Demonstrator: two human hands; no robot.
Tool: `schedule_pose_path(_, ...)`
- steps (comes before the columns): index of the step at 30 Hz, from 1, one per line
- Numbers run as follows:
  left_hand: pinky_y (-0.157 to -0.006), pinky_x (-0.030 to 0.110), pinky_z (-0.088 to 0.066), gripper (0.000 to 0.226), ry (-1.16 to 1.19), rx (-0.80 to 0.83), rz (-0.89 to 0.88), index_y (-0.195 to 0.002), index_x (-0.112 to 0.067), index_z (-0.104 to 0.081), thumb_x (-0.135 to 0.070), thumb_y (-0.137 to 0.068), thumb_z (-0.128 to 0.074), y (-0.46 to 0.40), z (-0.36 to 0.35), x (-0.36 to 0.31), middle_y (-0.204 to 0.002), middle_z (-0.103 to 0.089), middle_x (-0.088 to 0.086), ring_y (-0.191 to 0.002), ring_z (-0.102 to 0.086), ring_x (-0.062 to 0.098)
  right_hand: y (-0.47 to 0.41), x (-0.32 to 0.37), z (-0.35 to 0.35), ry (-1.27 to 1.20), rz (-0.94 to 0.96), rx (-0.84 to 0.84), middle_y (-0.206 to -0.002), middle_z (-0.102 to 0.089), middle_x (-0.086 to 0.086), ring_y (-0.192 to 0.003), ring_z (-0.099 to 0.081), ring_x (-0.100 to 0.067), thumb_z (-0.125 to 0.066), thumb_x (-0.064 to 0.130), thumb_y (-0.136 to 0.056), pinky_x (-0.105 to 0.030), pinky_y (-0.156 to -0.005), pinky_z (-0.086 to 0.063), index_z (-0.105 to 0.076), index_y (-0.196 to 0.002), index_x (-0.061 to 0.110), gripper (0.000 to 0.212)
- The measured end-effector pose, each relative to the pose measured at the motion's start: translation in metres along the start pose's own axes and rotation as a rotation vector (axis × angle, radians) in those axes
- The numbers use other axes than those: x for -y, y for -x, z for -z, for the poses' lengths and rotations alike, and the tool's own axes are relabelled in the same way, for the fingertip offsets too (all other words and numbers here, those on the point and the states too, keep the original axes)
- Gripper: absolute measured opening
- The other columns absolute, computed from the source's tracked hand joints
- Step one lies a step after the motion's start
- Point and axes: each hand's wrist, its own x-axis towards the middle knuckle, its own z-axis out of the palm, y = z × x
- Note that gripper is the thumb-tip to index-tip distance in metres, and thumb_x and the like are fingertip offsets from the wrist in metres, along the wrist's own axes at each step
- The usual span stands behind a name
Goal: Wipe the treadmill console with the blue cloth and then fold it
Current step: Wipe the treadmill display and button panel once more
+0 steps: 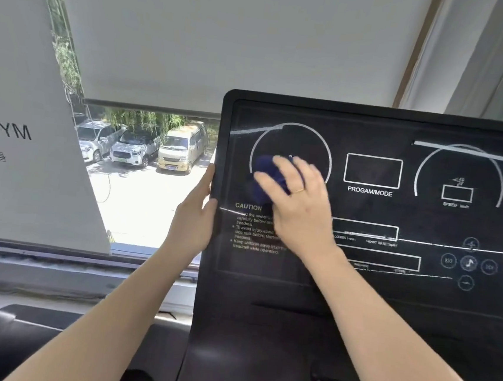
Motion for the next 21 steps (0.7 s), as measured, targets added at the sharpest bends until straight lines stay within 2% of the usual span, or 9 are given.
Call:
schedule_pose_path(2, -0.1, 0.022, -0.039, 0.058, 0.006, 0.023, 0.007, -0.145, -0.038, -0.021, -0.009, -0.097, -0.036, 0.0, 0.003, -0.001, -0.141, -0.039, -0.014, -0.131, -0.037, 0.009, -0.005, -0.021, 0.007, 0.042, -0.165, -0.08, -0.128, -0.056, -0.014, -0.115, -0.045, -0.037, -0.052, 0.005, -0.08, -0.049, -0.097, -0.04, -0.066, -0.115, 0.018, 0.04)
schedule_pose_path(4, -0.078, 0.003, -0.04, 0.059, 0.029, 0.041, 0.018, -0.145, -0.036, -0.023, -0.006, -0.097, -0.038, -0.002, 0.006, -0.003, -0.138, -0.039, -0.017, -0.128, -0.038, 0.005, -0.005, -0.027, 0.008, 0.078, -0.289, -0.132, -0.131, -0.051, -0.013, -0.117, -0.042, -0.037, -0.052, 0.004, -0.081, -0.049, -0.096, -0.041, -0.065, -0.118, 0.017, 0.041)
schedule_pose_path(5, -0.068, -0.001, -0.039, 0.06, 0.049, 0.045, 0.023, -0.144, -0.035, -0.024, -0.003, -0.096, -0.039, -0.003, 0.007, -0.005, -0.136, -0.039, -0.02, -0.126, -0.038, 0.005, -0.005, -0.023, 0.006, 0.099, -0.334, -0.147, -0.132, -0.05, -0.014, -0.119, -0.04, -0.037, -0.052, 0.003, -0.081, -0.049, -0.097, -0.041, -0.064, -0.118, 0.017, 0.042)
schedule_pose_path(7, -0.063, -0.003, -0.039, 0.061, 0.086, 0.043, 0.021, -0.144, -0.034, -0.027, 0.0, -0.095, -0.04, -0.004, 0.008, -0.007, -0.129, -0.04, -0.023, -0.124, -0.039, 0.003, -0.002, -0.005, -0.001, 0.111, -0.378, -0.163, -0.134, -0.048, -0.014, -0.121, -0.037, -0.038, -0.053, 0.0, -0.079, -0.05, -0.099, -0.039, -0.064, -0.118, 0.017, 0.044)
schedule_pose_path(9, -0.074, 0.001, -0.039, 0.061, 0.089, 0.026, 0.003, -0.143, -0.034, -0.029, 0.0, -0.094, -0.041, -0.003, 0.007, -0.005, -0.127, -0.04, -0.024, -0.123, -0.04, 0.002, 0.009, 0.022, -0.007, 0.071, -0.308, -0.14, -0.135, -0.044, -0.012, -0.121, -0.036, -0.039, -0.053, -0.002, -0.077, -0.049, -0.1, -0.037, -0.065, -0.117, 0.017, 0.046)
schedule_pose_path(12, -0.102, 0.024, -0.038, 0.059, 0.051, 0.009, -0.033, -0.144, -0.034, -0.026, -0.004, -0.095, -0.038, 0.0, 0.003, -0.002, -0.139, -0.041, -0.017, -0.13, -0.04, 0.008, 0.04, 0.051, -0.01, 0.006, -0.073, -0.007, -0.136, -0.038, -0.009, -0.121, -0.037, -0.039, -0.049, 0.0, -0.078, -0.048, -0.101, -0.034, -0.066, -0.115, 0.018, 0.045)
schedule_pose_path(16, -0.103, 0.019, -0.026, 0.062, -0.064, 0.021, -0.041, -0.148, -0.03, -0.008, -0.008, -0.097, -0.034, 0.005, -0.009, -0.009, -0.153, -0.024, -0.008, -0.136, -0.031, 0.012, 0.054, 0.034, 0.001, 0.011, 0.13, 0.119, -0.137, -0.038, -0.007, -0.121, -0.04, -0.037, -0.038, 0.001, -0.083, -0.045, -0.102, -0.035, -0.065, -0.118, 0.021, 0.049)
schedule_pose_path(18, -0.106, 0.025, -0.026, 0.068, -0.083, 0.018, -0.055, -0.148, -0.031, -0.001, -0.01, -0.096, -0.039, 0.006, -0.013, -0.01, -0.154, -0.021, -0.007, -0.137, -0.031, 0.016, 0.044, 0.007, 0.011, 0.065, 0.089, 0.096, -0.135, -0.046, -0.011, -0.118, -0.045, -0.04, -0.039, 0.001, -0.081, -0.048, -0.098, -0.042, -0.065, -0.117, 0.019, 0.048)
schedule_pose_path(21, -0.107, 0.032, -0.03, 0.07, -0.097, 0.046, -0.041, -0.148, -0.034, 0.001, -0.014, -0.097, -0.043, 0.004, -0.009, -0.005, -0.154, -0.023, -0.007, -0.135, -0.034, 0.019, 0.03, -0.036, 0.029, 0.145, -0.139, 0.018, -0.13, -0.053, -0.016, -0.112, -0.047, -0.042, -0.045, 0.003, -0.082, -0.048, -0.093, -0.045, -0.064, -0.118, 0.017, 0.043)
